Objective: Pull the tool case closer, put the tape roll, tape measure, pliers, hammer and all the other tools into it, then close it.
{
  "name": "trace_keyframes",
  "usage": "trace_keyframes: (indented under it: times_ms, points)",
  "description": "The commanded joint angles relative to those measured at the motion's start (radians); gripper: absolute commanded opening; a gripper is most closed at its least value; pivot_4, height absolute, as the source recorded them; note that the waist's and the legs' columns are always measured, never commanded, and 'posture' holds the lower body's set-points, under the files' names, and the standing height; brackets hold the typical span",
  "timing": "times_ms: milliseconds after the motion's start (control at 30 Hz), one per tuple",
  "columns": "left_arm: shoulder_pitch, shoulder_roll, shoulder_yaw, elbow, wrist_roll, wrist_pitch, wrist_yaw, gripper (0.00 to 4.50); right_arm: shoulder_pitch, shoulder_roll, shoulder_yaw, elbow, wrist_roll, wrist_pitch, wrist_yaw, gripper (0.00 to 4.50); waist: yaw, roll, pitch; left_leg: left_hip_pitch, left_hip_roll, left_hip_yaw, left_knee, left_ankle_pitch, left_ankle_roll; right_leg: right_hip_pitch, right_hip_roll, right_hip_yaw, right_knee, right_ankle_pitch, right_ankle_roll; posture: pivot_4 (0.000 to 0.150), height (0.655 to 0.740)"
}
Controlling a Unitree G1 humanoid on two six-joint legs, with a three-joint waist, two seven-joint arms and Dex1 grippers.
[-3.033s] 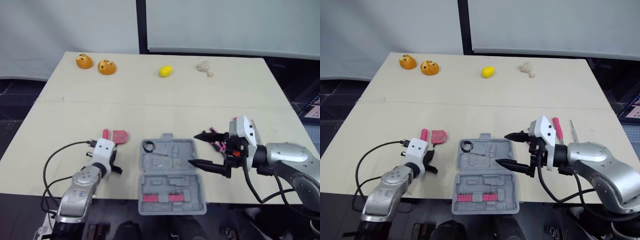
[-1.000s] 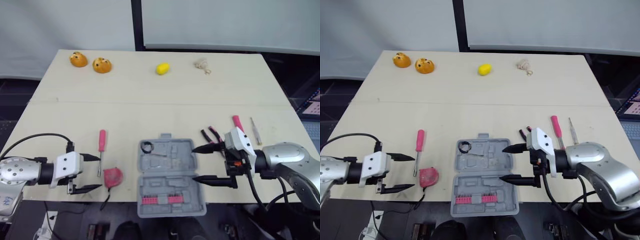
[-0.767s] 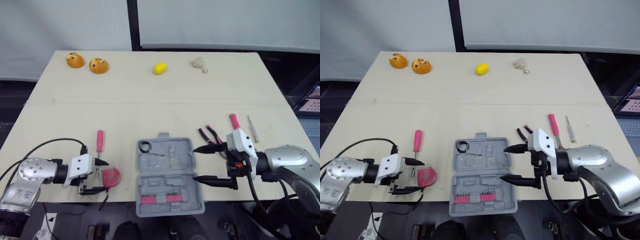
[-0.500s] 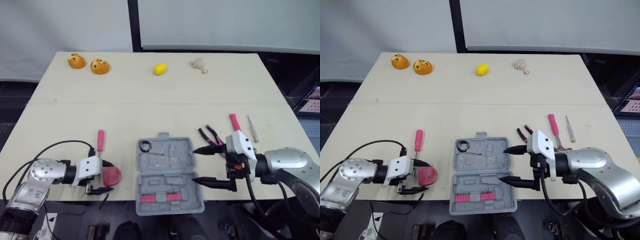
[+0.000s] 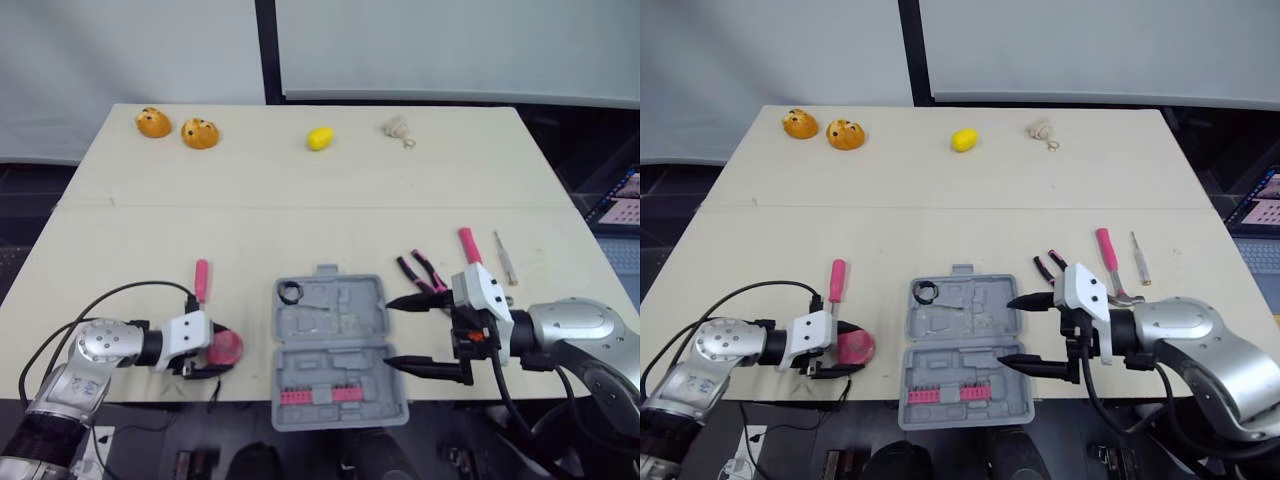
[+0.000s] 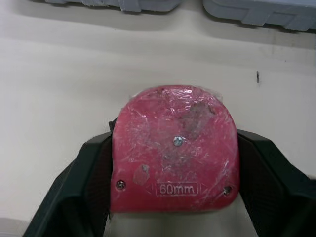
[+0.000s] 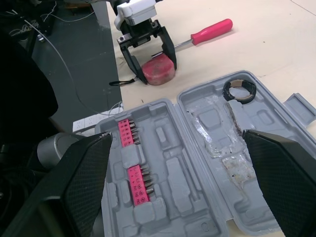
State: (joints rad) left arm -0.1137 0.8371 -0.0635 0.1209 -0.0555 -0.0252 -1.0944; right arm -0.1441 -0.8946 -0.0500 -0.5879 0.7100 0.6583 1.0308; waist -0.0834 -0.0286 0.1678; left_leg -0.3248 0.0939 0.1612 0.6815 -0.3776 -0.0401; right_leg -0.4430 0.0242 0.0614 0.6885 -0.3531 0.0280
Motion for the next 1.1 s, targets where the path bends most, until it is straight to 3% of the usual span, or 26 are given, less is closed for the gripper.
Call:
trace_keyframes:
  times_ms: [33,300,467,667,833,1100]
  points:
    - [-0.011,0.012,0.015,-0.02,-0.027,0.025,-0.014,2.97,-0.011,-0.011,-0.041,-0.026,0.019,-0.007,-0.003,4.5,0.0,0.0,0.0,0.0,0.0,0.0,0.0,0.0,0.0,0.0,0.0,0.0,0.0,0.0,0.0,0.15,0.74]
    - [-0.089,0.08,0.077,-0.261,-0.16,0.127,-0.089,2.97,-0.043,-0.028,-0.063,-0.009,0.069,0.044,0.006,4.5,0.003,0.0,0.0,-0.001,0.0,0.0,0.001,0.0,0.0,0.0,0.0,0.0,0.0,0.0,0.0,0.15,0.74]
    - [-0.235,0.03,0.031,-0.383,-0.191,0.212,-0.055,2.97,-0.069,-0.027,-0.048,0.006,0.132,0.125,-0.002,4.5,0.006,0.0,0.0,-0.001,-0.001,-0.001,0.001,0.0,0.0,0.0,0.0,0.0,0.0,0.0,0.0,0.15,0.74]
    - [-0.327,-0.064,-0.059,-0.434,-0.165,0.213,-0.027,2.97,-0.2,0.056,-0.011,0.087,0.253,0.388,-0.179,4.5,-0.004,0.0,0.0,0.0,-0.001,-0.001,0.001,0.0,-0.001,0.0,0.001,0.001,0.001,0.0,0.0,0.15,0.74]
    - [-0.389,-0.161,-0.139,-0.408,-0.096,0.165,0.028,2.97,-0.326,0.269,-0.054,0.217,0.477,0.675,-0.512,4.5,-0.002,0.0,0.0,-0.001,0.0,-0.001,0.002,0.001,-0.001,0.0,0.001,0.002,0.002,0.0,0.0,0.15,0.74]
    - [-0.432,-0.211,-0.191,-0.375,-0.045,0.13,0.032,2.97,-0.416,0.426,-0.074,0.331,0.654,0.819,-0.785,4.5,-0.001,0.0,0.0,-0.003,0.0,-0.001,0.002,0.001,-0.001,-0.003,0.001,0.001,0.002,0.0,0.0,0.15,0.74]
